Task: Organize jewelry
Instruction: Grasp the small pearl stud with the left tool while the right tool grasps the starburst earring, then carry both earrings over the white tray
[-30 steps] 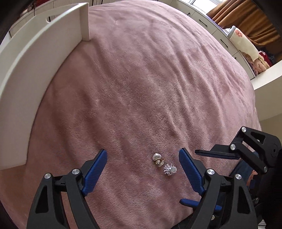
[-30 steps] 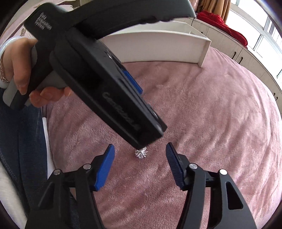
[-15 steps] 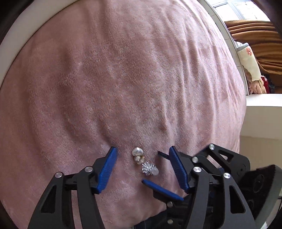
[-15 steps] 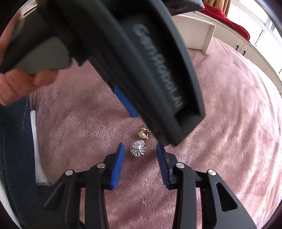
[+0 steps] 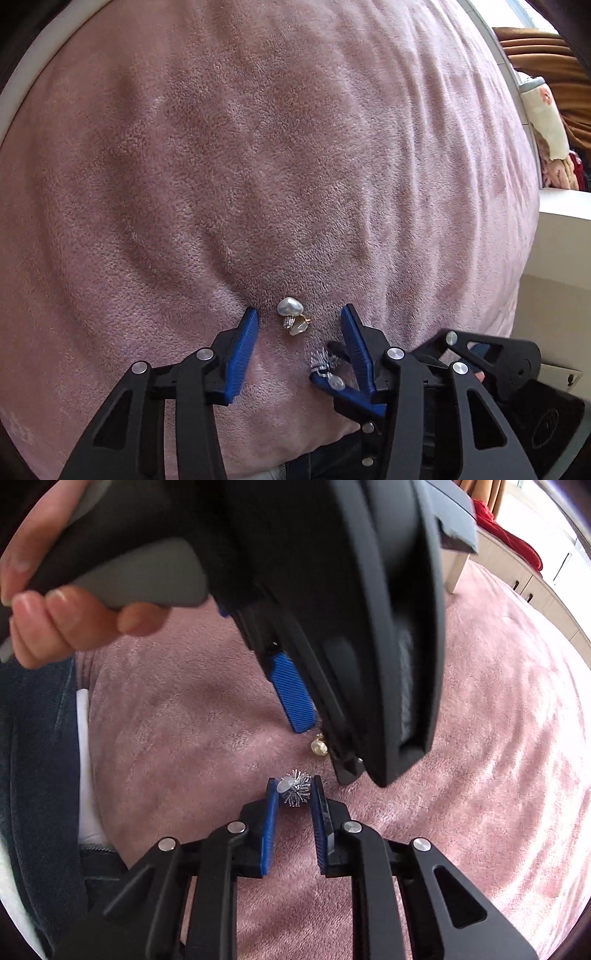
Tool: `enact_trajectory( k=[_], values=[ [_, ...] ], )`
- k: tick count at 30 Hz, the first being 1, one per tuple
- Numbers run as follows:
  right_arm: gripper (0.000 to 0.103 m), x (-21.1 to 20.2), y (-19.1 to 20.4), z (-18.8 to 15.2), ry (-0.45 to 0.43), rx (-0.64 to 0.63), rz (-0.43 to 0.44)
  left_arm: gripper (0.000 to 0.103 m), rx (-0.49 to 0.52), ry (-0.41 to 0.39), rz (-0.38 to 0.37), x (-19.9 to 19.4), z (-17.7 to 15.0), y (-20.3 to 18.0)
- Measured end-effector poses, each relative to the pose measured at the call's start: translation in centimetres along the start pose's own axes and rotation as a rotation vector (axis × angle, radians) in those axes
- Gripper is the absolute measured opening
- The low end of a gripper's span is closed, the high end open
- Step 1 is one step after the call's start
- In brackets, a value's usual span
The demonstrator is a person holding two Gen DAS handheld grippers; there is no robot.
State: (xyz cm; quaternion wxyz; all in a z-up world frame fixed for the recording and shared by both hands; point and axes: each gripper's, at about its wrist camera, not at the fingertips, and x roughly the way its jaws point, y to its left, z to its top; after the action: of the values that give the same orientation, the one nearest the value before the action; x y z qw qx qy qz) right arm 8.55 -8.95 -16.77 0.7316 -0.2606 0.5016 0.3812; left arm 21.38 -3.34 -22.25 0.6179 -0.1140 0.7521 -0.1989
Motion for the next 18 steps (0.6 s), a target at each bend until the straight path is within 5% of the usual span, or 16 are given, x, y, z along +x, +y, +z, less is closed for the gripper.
enact_trajectory(
  k=[4, 9, 18],
  values=[
    [0.018, 0.0, 0.2, 0.1, 0.002, 0.008, 0.028, 0.045, 0.053, -0.012, 0.076, 0.5, 0.1, -1.2],
    [0.018, -0.3, 0.5, 0.1, 0.012, 0.015, 0.048, 0.020, 0.044, -0.037, 0.089, 0.4, -0.2, -0.8],
    [0.018, -2.4, -0.8, -1.4, -0.004, 0.037, 0.040, 0.020, 0.065, -0.084, 0.076, 0.4, -1.2, -0.9]
  ],
)
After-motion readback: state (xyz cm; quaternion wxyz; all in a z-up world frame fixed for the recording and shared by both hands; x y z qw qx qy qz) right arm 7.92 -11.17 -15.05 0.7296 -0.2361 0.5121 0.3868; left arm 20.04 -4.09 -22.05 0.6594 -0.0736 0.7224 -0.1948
